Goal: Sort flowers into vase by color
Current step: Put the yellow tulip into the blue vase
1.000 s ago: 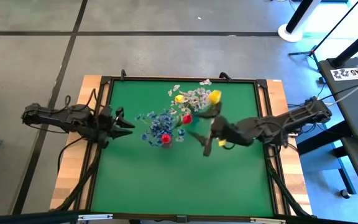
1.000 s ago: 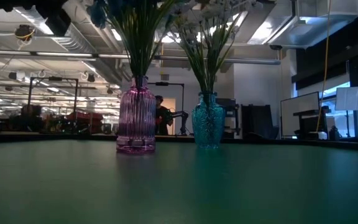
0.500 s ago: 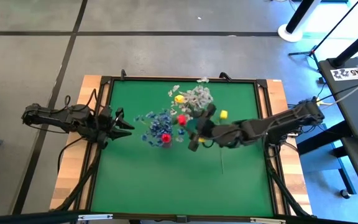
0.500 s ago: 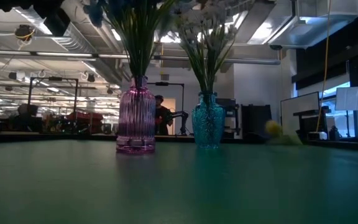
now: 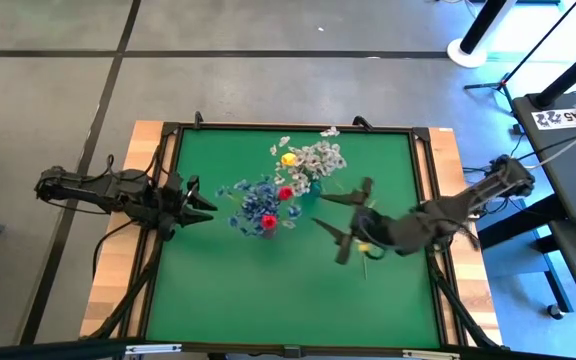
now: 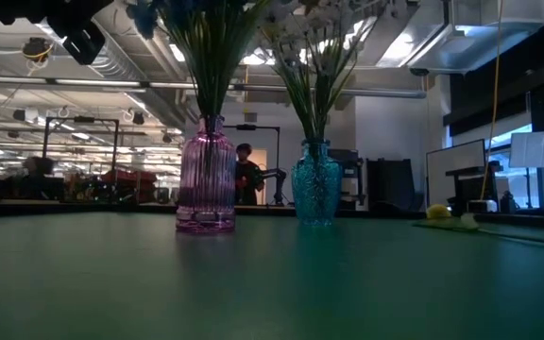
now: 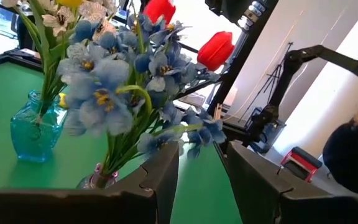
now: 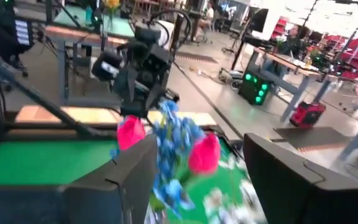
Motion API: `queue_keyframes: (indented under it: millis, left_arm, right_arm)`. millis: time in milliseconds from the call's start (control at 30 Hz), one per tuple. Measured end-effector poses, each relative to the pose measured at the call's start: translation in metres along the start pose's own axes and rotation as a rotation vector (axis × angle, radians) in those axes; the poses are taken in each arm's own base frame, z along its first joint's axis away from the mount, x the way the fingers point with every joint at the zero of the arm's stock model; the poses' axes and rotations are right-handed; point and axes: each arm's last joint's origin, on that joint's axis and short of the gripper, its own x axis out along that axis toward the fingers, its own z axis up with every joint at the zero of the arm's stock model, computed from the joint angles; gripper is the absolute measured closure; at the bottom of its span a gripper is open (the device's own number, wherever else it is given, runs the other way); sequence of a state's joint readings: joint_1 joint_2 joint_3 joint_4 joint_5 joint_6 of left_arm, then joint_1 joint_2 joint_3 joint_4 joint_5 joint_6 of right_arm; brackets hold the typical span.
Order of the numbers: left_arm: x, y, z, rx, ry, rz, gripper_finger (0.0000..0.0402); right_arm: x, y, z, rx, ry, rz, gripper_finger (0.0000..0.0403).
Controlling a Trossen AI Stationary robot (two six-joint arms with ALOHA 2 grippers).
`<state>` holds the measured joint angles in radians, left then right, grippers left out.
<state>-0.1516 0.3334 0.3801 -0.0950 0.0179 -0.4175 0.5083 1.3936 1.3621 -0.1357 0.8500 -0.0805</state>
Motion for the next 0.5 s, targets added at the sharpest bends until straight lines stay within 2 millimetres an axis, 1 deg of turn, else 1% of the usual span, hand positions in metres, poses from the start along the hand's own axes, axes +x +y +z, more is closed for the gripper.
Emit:
queue_keyframes:
  millis: [100,200,267,333,433,500]
  left_arm:
    - [0.000,0.000,0.000,0.000,0.001,-0.004,0.0269]
    - [0.000,0.000,0.000,0.000,0.001,-0.004,0.0269]
    - [0.000,0.000,0.000,0.000,0.000,-0.004,0.0269]
    - [0.000,0.000,0.000,0.000,0.000,-0.004,0.0269]
    - [0.000,0.000,0.000,0.000,-0.003,-0.005,0.0269]
    - [0.000,0.000,0.001,0.001,-0.005,-0.006,0.0269]
  right_arm:
    - [-0.025,0.000,-0.003,0.033,0.054,-0.010,0.0166]
    - [-0.043,-0.001,-0.019,0.112,0.175,-0.033,0.0166]
    - [-0.051,-0.004,-0.038,0.192,0.300,-0.065,0.0166]
    - [-0.055,-0.006,-0.061,0.277,0.436,-0.126,0.0166]
    - [-0.057,-0.006,-0.103,0.377,0.601,-0.259,0.0166]
    - [-0.053,-0.008,-0.131,0.448,0.686,-0.341,0.0166]
